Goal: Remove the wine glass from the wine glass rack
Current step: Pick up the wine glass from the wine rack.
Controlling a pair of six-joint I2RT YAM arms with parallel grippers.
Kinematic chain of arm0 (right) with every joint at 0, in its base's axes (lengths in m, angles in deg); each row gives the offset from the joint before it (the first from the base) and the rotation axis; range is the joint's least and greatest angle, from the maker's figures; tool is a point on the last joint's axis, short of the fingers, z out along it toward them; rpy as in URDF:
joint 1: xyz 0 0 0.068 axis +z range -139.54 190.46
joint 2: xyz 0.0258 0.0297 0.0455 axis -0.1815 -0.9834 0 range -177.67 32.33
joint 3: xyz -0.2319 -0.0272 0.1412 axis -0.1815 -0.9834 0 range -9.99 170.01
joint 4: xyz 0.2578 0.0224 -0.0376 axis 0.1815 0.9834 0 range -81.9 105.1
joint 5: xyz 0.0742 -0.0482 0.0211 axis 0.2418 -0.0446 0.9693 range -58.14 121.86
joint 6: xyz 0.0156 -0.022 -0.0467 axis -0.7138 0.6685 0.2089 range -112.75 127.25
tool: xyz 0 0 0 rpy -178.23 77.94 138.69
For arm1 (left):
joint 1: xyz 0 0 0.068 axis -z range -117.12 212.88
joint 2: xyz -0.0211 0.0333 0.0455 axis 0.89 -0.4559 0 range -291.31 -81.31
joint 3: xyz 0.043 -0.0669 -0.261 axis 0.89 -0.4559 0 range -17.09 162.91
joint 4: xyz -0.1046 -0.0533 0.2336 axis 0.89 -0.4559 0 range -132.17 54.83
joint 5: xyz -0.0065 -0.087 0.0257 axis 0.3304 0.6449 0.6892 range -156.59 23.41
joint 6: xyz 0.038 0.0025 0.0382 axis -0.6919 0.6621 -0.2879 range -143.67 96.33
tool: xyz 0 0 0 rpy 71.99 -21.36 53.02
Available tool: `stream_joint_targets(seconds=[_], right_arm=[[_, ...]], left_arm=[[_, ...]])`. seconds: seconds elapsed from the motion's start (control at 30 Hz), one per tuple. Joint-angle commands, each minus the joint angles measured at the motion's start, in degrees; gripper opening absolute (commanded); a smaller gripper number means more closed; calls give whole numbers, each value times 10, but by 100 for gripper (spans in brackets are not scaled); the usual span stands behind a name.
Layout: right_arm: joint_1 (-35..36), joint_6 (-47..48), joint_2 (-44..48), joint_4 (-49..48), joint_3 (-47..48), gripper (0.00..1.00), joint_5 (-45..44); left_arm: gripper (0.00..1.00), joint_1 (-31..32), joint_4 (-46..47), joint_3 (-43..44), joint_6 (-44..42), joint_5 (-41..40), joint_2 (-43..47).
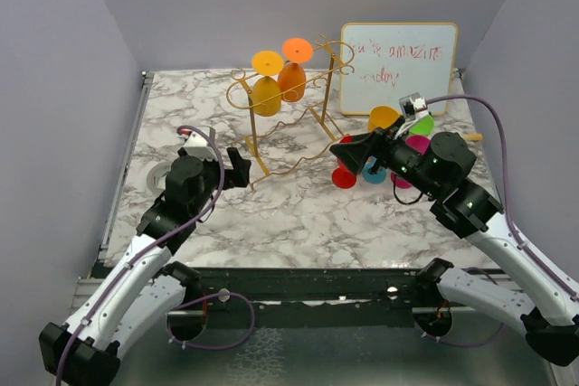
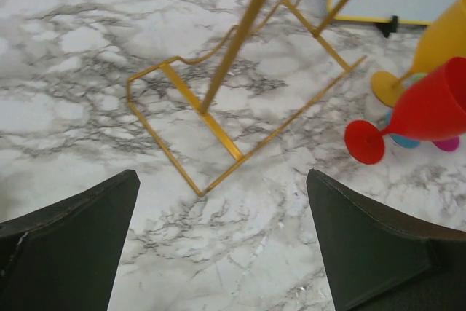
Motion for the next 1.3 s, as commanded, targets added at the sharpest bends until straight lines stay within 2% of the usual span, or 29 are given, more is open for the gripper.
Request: stream_joint_targets(seconds=[0.0,0.33,0.53,0.67,0.77,0.93,1.0,1.27], right_arm=[[0,28,12,38,-4,80,-42],[0,68,57,60,-18,83,-86],[0,85,47,74,-4,84,-57],[-1,82,27,96,17,84,-40],[0,78,29,95,13,84,-35],[0,77,37,93,10,85,-45],[0,74,38,93,12,85,-42],[-1,61,28,86,12,85,-23]], left_arm=[[99,-81,-17,45,28,-1,-9],[99,-219,-38,137,10,79,-84],[99,-282,-50,286,3,208,-206],[99,-323,-9,380,-7,300,-271],[99,-332,-1,456,4,379,-329],[94,-332,134,473,92,540,-393],[90,-331,158,495,128,590,-429],[86,-319,101,578,95,602,-505]])
